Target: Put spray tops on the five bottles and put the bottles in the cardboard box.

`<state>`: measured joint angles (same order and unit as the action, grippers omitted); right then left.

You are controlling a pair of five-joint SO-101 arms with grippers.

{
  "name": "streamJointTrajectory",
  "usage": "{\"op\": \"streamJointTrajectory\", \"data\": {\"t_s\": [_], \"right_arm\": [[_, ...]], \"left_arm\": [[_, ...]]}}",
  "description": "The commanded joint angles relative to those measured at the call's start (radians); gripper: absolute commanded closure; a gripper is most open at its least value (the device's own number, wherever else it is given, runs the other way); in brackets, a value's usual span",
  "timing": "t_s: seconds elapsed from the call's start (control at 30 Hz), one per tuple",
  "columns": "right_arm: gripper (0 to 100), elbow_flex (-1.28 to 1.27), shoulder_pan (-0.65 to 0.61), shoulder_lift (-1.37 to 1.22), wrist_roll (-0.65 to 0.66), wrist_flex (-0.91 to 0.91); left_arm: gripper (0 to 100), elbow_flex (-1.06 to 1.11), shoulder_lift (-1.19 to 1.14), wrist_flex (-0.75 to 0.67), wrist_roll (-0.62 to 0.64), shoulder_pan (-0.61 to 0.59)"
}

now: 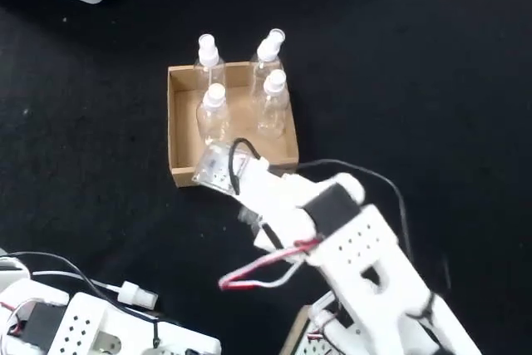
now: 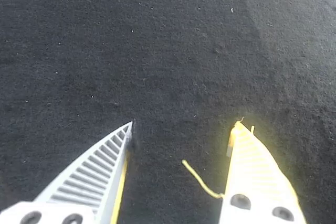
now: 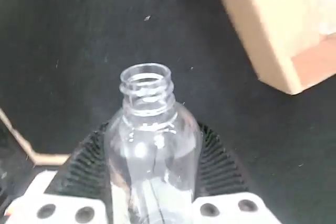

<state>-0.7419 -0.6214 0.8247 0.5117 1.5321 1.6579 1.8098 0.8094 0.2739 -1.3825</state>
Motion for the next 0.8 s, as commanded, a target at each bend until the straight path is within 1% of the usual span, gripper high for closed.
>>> {"op": "streamJointTrajectory", "data": {"t_s": [0.0, 0.17, 0.4, 0.67, 0.77], "right_arm": [[98.8, -0.013, -0.017, 0.085, -0.015, -0.048], [98.8, -0.061, -0.015, 0.134, -0.018, -0.103], [98.8, -0.143, -0.012, 0.203, -0.078, -0.190], [98.8, -0.217, 0.115, 0.300, -0.107, -0.278], [98.8, -0.251, 0.138, 0.341, -0.107, -0.301]], "left_arm": [[73, -0.007, 0.014, -0.017, -0.006, 0.010], [73, -0.007, 0.014, -0.017, -0.006, 0.010], [73, -0.007, 0.014, -0.017, -0.006, 0.010], [73, -0.007, 0.014, -0.017, -0.006, 0.010], [73, -0.007, 0.014, -0.017, -0.006, 0.010]]}}
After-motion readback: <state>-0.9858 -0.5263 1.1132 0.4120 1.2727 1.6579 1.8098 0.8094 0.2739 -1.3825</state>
